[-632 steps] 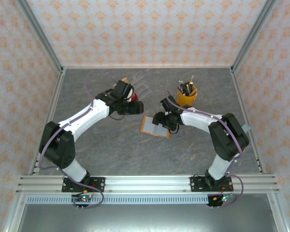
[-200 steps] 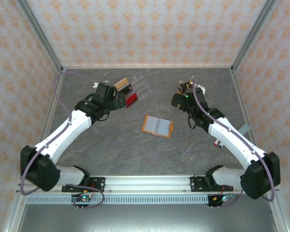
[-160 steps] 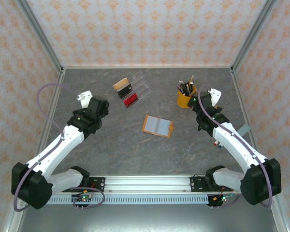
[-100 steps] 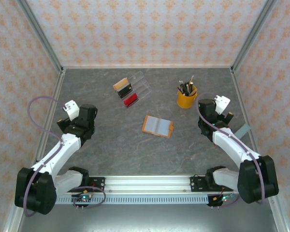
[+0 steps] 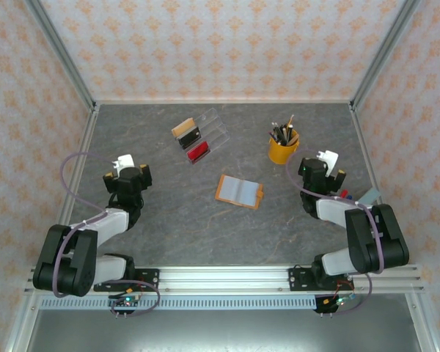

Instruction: Take the credit cards out of the card holder

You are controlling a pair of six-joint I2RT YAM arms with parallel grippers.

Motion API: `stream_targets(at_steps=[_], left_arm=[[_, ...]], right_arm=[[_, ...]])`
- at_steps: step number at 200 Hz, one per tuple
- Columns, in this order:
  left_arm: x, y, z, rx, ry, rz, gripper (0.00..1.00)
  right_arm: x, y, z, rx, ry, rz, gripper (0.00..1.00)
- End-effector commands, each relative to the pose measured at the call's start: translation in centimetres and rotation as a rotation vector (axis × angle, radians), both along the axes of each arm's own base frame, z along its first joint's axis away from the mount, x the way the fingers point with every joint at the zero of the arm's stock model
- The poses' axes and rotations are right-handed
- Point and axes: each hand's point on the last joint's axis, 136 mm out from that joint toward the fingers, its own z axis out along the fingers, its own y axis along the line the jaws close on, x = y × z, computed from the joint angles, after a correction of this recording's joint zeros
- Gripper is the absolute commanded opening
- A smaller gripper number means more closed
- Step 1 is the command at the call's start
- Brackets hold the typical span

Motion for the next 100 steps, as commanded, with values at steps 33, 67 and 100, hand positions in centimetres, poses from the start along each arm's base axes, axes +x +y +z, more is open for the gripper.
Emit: stream_targets(at_steps=[33, 67, 100], left_arm=[[2.0, -1.9, 1.4, -0.003, -0.135, -0.136, 1.00], [3.1, -2.0, 0.3, -0.002, -0.096, -0.134, 1.00], [4.0, -1.6, -0.8, 0.005, -0.049, -0.111, 1.00]], right_arm=[[1.5, 2.2, 0.1, 0.033, -0.097, 0.175, 1.00], [1.6, 2.0, -0.8, 0.049, -0.089, 0.176, 1.00], [1.9, 1.9, -1.1, 0.052, -0.080, 0.171, 1.00]])
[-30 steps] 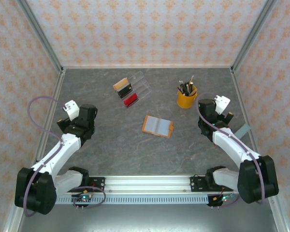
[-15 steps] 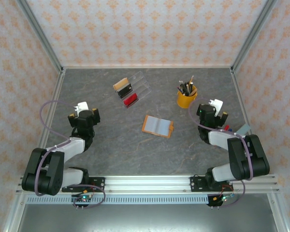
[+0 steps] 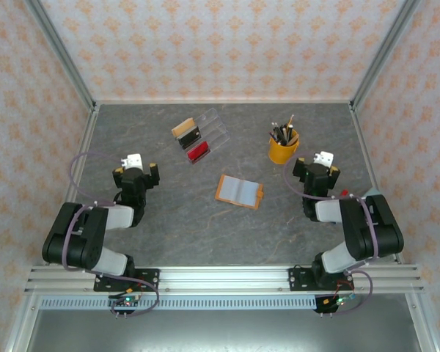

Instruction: Take the credit cards out of the card holder

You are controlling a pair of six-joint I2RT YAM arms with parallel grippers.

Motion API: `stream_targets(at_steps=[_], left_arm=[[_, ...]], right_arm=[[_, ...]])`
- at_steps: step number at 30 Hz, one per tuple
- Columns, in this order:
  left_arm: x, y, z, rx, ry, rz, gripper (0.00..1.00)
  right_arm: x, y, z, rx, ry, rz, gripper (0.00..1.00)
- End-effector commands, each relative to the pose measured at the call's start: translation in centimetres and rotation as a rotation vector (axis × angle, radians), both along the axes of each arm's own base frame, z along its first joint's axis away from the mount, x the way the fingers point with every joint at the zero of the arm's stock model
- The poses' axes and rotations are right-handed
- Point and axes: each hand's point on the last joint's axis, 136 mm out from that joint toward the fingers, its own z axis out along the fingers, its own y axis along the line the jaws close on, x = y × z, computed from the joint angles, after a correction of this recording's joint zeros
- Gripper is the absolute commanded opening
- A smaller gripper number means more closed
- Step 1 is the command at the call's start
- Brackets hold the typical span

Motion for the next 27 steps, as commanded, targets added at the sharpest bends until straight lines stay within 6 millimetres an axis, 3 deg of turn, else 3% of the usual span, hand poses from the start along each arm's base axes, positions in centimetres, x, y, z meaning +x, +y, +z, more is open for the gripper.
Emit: stream_targets(at_steps=[1, 7, 27], left_arm=[[1.47, 0.54, 1.35, 0.015, -0.038, 0.023, 1.00], [1.64, 0.63, 1.35, 0.015, -0.027, 0.030, 1.00], [1.72, 0.62, 1.29, 0.013, -0.021, 0.026, 1.00]], right_arm=[[0.41, -0.03, 0.46, 0.009, -0.028, 0.005, 1.00], [0.66, -0.83, 0.22, 0.037, -0.010, -0.019, 1.00], [0.54, -0.78, 0.36, 0.035, -0.019, -0.013, 1.00]])
